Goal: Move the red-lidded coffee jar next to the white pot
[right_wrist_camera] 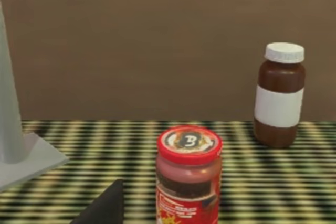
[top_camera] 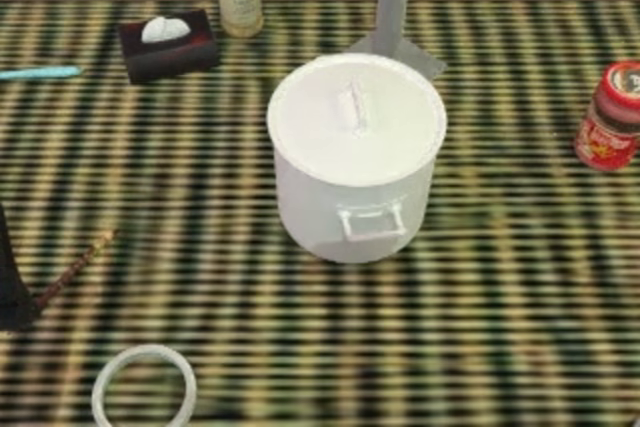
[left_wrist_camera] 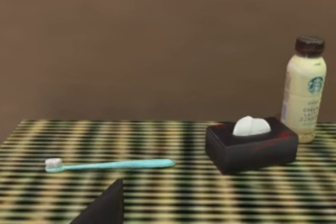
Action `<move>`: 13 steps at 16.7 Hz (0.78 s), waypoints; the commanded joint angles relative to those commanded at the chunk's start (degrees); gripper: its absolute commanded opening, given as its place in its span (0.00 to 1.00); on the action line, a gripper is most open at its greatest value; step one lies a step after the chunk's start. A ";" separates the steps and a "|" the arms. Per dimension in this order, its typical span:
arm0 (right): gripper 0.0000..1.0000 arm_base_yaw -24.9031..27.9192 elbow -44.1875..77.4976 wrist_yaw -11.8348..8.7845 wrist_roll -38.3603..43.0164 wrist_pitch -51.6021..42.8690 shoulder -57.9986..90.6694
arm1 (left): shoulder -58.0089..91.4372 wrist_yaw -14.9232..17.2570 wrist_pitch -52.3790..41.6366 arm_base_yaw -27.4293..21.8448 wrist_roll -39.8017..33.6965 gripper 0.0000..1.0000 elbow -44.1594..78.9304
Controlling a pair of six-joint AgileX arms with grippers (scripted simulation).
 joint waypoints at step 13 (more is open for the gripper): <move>1.00 2.20 32.92 -2.44 -5.63 -19.47 32.67 | 0.00 0.00 0.00 0.00 0.00 1.00 0.00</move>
